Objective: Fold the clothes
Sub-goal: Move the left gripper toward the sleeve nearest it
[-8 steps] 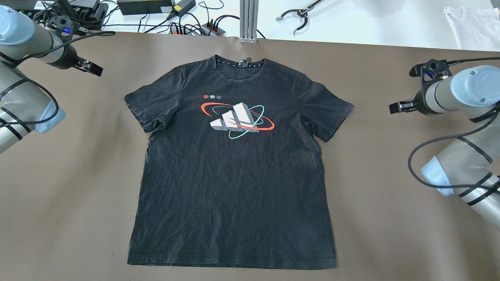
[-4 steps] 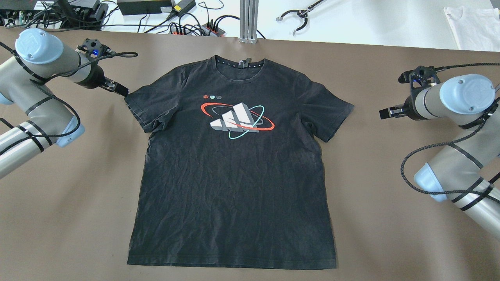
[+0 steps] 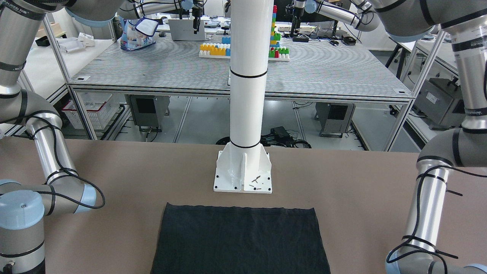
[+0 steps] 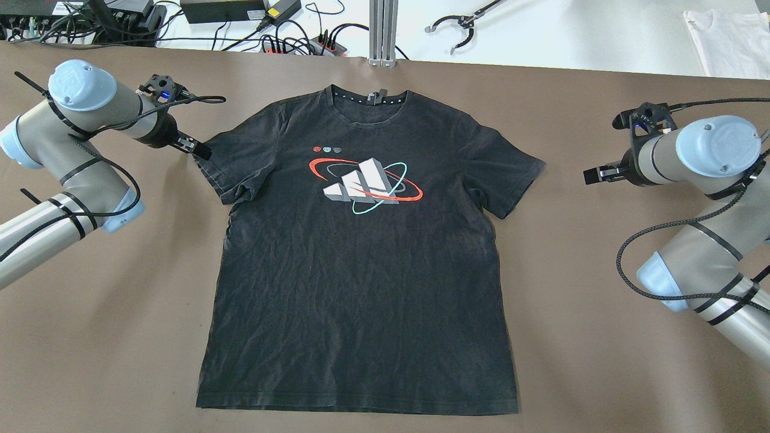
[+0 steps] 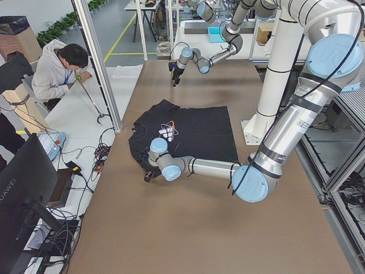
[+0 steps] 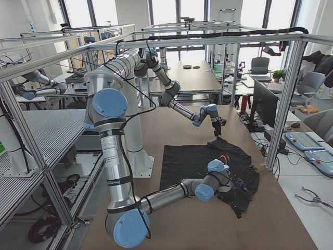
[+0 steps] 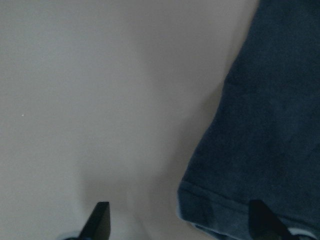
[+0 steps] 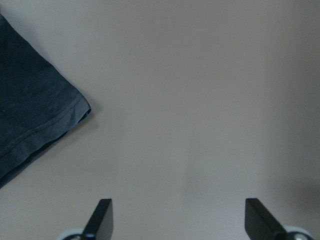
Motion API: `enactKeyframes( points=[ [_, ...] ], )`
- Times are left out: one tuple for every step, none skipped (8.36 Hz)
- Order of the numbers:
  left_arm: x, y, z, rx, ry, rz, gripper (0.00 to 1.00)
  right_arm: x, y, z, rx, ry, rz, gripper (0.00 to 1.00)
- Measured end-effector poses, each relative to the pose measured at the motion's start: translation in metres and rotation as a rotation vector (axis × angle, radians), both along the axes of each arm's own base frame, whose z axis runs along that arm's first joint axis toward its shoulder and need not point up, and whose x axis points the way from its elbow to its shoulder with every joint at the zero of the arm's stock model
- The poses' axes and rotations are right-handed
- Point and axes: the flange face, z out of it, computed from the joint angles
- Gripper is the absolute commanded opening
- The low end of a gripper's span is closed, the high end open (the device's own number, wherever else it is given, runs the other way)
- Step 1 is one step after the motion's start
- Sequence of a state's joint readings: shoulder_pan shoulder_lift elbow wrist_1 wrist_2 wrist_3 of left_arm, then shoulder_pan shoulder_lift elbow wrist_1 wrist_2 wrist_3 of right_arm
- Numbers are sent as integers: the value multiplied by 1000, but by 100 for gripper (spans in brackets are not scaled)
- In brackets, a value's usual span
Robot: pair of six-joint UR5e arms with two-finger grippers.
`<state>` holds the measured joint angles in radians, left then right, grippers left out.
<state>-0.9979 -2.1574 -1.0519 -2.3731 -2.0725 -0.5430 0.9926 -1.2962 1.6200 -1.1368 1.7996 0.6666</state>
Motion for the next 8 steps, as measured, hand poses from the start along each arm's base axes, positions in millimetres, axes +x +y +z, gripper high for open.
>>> enactKeyframes(
  points=[
    [4, 0, -2, 3, 1, 4, 52, 0, 0, 0, 0, 0, 0, 94],
    [7, 1, -3, 4, 2, 7, 52, 0, 0, 1, -1, 1, -1, 94],
    [8, 1, -4, 5, 2, 9, 52, 0, 0, 1, -1, 2, -1, 94],
    [9, 1, -3, 5, 2, 10, 49, 0, 0, 1, -2, 2, -1, 94],
    [9, 1, -3, 5, 1, 11, 40, 0, 0, 2, -2, 2, -1, 94],
    [9, 1, -3, 5, 1, 11, 19, 0, 0, 2, -3, 3, -1, 94],
    [9, 1, -3, 5, 1, 11, 0, 0, 1, 2, -3, 3, -1, 94],
    [8, 1, -3, 6, 1, 10, 0, 0, 1, 2, -2, 2, -2, 94]
  ],
)
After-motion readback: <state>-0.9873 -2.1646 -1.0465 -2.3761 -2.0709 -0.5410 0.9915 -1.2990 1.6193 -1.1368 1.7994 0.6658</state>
